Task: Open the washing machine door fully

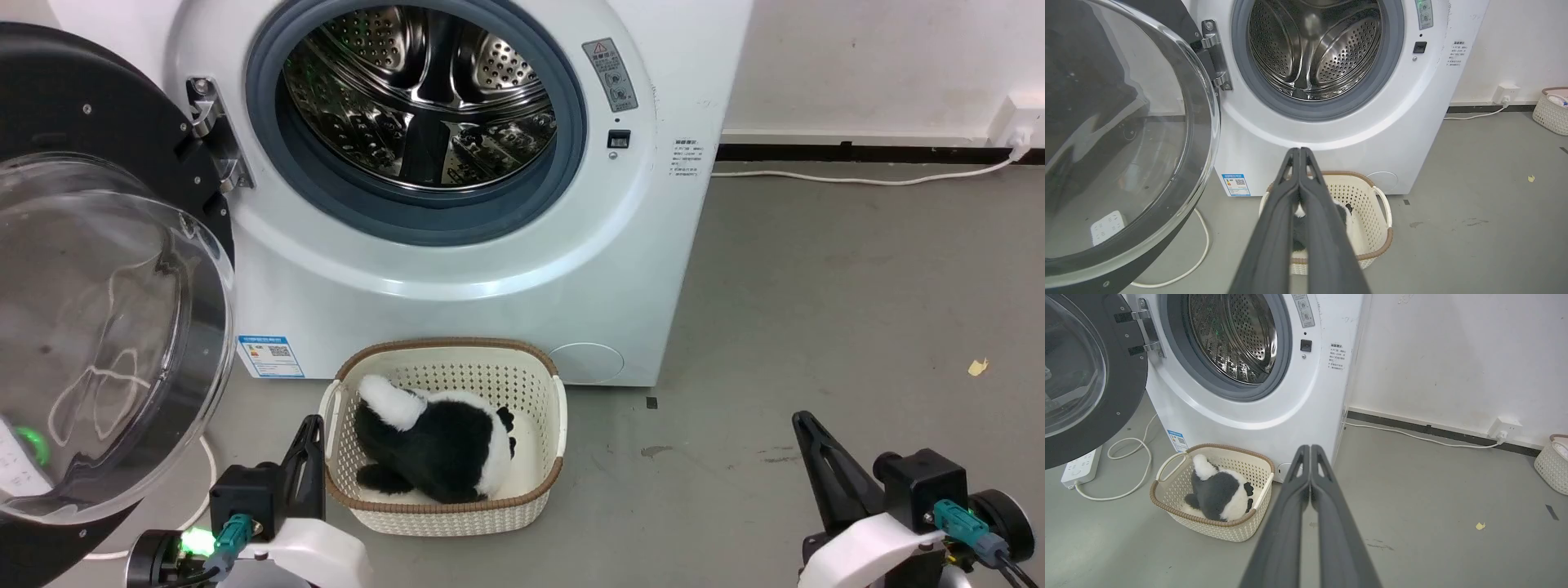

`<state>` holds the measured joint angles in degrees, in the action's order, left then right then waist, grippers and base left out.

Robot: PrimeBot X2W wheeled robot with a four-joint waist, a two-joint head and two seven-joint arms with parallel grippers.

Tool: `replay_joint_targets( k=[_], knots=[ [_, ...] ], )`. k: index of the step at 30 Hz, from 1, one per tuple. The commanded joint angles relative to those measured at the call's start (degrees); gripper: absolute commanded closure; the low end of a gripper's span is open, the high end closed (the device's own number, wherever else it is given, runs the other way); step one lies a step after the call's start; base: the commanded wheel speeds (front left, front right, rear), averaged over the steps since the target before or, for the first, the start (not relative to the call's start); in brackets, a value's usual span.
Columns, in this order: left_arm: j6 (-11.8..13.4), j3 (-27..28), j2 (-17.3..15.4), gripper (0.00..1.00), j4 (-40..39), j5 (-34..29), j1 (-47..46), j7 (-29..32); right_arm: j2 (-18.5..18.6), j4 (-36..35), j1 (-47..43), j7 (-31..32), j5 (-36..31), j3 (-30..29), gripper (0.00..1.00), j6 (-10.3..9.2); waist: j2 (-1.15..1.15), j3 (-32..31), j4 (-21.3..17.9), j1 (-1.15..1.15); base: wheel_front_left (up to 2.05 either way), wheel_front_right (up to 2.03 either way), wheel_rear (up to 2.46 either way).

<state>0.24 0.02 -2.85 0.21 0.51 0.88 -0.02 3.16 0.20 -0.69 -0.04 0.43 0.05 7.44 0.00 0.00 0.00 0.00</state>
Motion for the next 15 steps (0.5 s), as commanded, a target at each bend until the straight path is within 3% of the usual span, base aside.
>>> replay_joint_targets(
  k=[1, 15],
  knots=[
    [-0.2, 0.0, 0.0, 1.00, -0.2, -0.5, -0.9, 0.0, -0.3, -0.2, 0.7, 0.0, -0.4, 0.0, 1.00, 0.05, 0.00, 0.0, 0.0, 0.00, 0.00, 0.00, 0.00],
    [-0.2, 0.0, 0.0, 1.00, -0.2, -0.5, -0.9, 0.0, -0.3, -0.2, 0.7, 0.0, -0.4, 0.0, 1.00, 0.05, 0.00, 0.0, 0.0, 0.00, 0.00, 0.00, 0.00]
  ],
)
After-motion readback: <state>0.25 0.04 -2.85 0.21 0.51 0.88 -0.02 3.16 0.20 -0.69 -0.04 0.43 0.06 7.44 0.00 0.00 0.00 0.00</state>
